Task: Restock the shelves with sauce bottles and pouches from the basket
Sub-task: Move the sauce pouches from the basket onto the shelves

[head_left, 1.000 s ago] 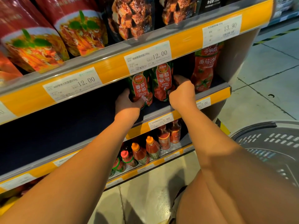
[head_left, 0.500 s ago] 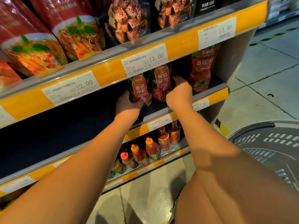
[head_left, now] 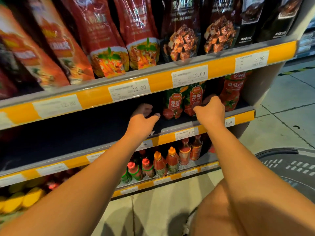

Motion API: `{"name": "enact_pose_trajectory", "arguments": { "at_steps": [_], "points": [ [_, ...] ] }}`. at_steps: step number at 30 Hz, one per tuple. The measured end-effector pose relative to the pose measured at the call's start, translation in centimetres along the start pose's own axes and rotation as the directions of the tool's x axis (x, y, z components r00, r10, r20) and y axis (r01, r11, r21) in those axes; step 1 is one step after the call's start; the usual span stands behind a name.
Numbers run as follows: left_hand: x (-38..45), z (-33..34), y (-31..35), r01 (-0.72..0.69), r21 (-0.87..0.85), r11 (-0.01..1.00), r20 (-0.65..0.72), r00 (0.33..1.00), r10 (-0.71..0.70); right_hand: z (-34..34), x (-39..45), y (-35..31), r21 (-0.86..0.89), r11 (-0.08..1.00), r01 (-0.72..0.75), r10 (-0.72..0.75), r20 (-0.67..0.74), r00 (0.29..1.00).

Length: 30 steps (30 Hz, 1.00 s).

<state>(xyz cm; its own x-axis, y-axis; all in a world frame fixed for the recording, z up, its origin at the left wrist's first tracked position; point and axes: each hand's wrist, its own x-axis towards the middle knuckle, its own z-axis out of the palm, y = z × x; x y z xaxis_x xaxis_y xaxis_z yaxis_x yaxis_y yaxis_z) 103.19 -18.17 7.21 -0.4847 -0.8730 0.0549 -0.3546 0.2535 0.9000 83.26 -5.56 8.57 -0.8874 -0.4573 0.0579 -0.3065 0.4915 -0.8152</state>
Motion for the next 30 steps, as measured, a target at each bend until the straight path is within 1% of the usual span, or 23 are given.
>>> {"name": "enact_pose_trajectory", "arguments": {
  "at_steps": [2, 4, 5, 7, 10, 13, 15, 17, 19, 21, 23, 25, 27, 30],
  "points": [
    [-1.3, -1.3, -0.2, -0.010, 0.006, 1.000, 0.028, 1.000, 0.010, -0.1, -1.1, -0.2, 0.018, 1.000, 0.011, -0.012, 0.045, 0.999],
    [-2.8, -2.9, -0.3, -0.033, 0.036, 0.999, 0.063, 0.998, 0.031, -0.2, -2.4, -1.0, 0.033, 0.999, 0.034, -0.038, 0.133, 0.990],
    [-3.6, -3.9, -0.4, -0.056, 0.056, 0.997, 0.072, 0.996, 0.052, -0.1, -3.2, -1.6, 0.036, 0.998, 0.053, -0.059, 0.198, 0.978],
    [-5.6, -6.2, -0.8, -0.100, 0.106, 0.989, 0.086, 0.992, 0.091, 0.4, -5.3, -3.0, 0.033, 0.992, 0.121, -0.125, 0.352, 0.927],
    [-9.2, -11.0, -1.9, -0.124, 0.161, 0.979, 0.104, 0.989, 0.108, 1.9, -9.2, -5.0, 0.059, 0.954, 0.293, -0.279, 0.530, 0.801],
    [-13.7, -16.6, -3.6, -0.090, 0.197, 0.976, 0.079, 0.994, 0.076, 3.8, -13.5, -6.9, 0.076, 0.876, 0.476, -0.396, 0.677, 0.620],
    [-16.9, -20.5, -4.9, -0.053, 0.225, 0.973, 0.029, 0.998, 0.047, 5.2, -16.2, -8.3, 0.080, 0.819, 0.568, -0.432, 0.737, 0.520],
    [-20.2, -24.2, -6.2, -0.023, 0.251, 0.968, -0.044, 0.998, 0.035, 6.7, -19.1, -9.8, 0.093, 0.762, 0.641, -0.468, 0.763, 0.447],
    [-23.6, -27.8, -7.4, 0.018, 0.257, 0.966, -0.135, 0.991, 0.018, 8.2, -22.1, -11.5, 0.117, 0.716, 0.689, -0.493, 0.783, 0.379],
    [-27.0, -31.3, -8.6, 0.052, 0.242, 0.969, -0.215, 0.977, 0.001, 9.8, -25.2, -13.1, 0.161, 0.695, 0.701, -0.500, 0.809, 0.309],
    [-30.6, -34.5, -9.9, 0.096, 0.256, 0.962, -0.270, 0.962, -0.024, 11.5, -28.6, -14.8, 0.234, 0.668, 0.707, -0.521, 0.825, 0.219],
    [-34.2, -37.2, -11.2, 0.163, 0.254, 0.953, -0.330, 0.941, -0.073, 13.4, -32.2, -16.6, 0.289, 0.598, 0.748, -0.550, 0.827, 0.120],
    [-38.0, -39.4, -12.7, 0.220, 0.197, 0.955, -0.409, 0.904, -0.124, 15.4, -35.9, -18.3, 0.346, 0.533, 0.773, -0.567, 0.823, 0.023],
    [-43.7, -41.8, -14.8, 0.309, 0.101, 0.946, -0.506, 0.835, -0.219, 18.2, -41.5, -20.5, 0.420, 0.480, 0.770, -0.568, 0.818, -0.092]
  ]
}}
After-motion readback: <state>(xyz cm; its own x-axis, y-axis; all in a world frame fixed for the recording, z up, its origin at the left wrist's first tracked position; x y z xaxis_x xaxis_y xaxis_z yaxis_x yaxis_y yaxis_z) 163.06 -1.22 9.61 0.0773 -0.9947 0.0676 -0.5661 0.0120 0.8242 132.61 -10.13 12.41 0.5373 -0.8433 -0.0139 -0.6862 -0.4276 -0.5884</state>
